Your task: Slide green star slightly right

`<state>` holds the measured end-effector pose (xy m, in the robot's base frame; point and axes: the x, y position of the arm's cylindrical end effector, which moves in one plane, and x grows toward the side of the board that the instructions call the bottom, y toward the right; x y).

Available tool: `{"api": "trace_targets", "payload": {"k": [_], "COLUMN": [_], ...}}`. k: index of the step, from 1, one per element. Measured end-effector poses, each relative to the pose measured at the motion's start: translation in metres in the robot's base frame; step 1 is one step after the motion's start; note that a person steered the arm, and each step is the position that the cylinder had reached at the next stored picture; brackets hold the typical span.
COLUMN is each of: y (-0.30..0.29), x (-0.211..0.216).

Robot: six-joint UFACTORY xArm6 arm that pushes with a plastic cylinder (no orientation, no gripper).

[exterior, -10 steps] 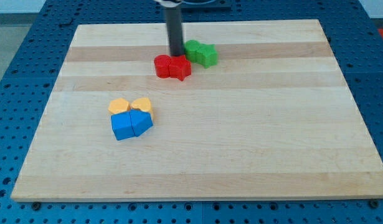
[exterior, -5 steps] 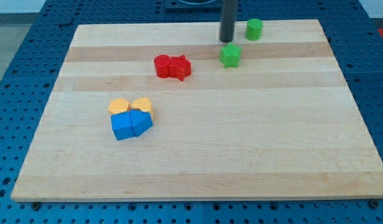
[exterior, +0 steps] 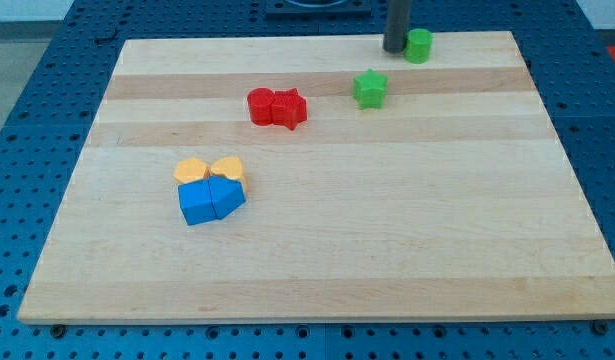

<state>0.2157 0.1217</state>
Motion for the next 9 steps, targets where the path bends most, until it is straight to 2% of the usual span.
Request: {"api": "trace_targets", "payload": {"k": [1, 3, 4, 6, 9], "y": [0.026, -0.027, -0.027, -0.007, 0.047], "x": [-0.008, -0.007, 0.001, 0.027, 0.007]}}
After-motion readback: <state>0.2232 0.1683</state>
